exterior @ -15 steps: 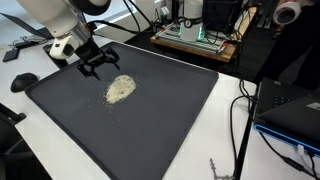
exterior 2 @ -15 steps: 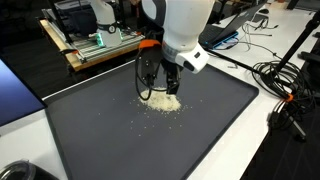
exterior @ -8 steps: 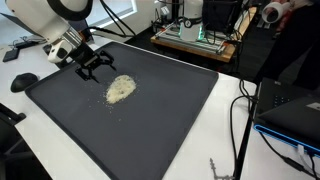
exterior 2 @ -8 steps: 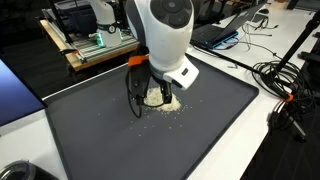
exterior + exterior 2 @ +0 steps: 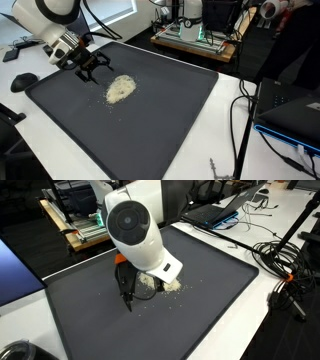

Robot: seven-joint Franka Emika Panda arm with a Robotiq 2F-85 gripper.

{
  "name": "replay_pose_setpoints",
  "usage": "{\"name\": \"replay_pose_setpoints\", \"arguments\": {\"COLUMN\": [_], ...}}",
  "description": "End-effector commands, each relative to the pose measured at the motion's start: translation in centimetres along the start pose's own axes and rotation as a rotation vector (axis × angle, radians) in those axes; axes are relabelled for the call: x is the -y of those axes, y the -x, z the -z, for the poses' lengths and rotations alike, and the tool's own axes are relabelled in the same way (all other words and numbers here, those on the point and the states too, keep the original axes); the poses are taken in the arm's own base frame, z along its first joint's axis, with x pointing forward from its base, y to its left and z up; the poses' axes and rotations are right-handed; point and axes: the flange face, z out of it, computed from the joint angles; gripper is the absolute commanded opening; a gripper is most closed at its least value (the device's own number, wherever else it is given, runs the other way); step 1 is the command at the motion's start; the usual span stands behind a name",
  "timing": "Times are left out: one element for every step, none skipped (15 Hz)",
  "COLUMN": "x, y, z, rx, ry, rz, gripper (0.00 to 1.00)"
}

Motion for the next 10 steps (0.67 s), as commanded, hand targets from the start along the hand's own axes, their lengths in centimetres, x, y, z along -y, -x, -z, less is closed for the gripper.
{"name": "replay_pose_setpoints", "arguments": {"x": [-1.0,-1.2,-1.4,-1.6,-1.9,-2.1,-2.2,-2.3,-2.3,-2.2], "y": [1.1,1.5,1.9,2.3,2.9,3.4,4.0,4.6,5.2,5.9], "z": [-0.5,-0.8,-1.1,-1.3,-1.6,-1.9,-2.2,-2.5,-2.8,-3.0], "rx": [-0.088,-0.1,-0.116,-0.131,-0.152,-0.166,-0.177,-0.187,-0.196,-0.203], "ry": [-0.007,-0.008,-0.005,0.005,0.011,0.019,0.026,0.032,0.039,0.047], "rz": [0.039,0.042,0.05,0.053,0.061,0.066,0.072,0.073,0.079,0.084], "gripper": [1.0,1.0,1.0,1.0,1.0,1.0,1.0,1.0,1.0,1.0]}}
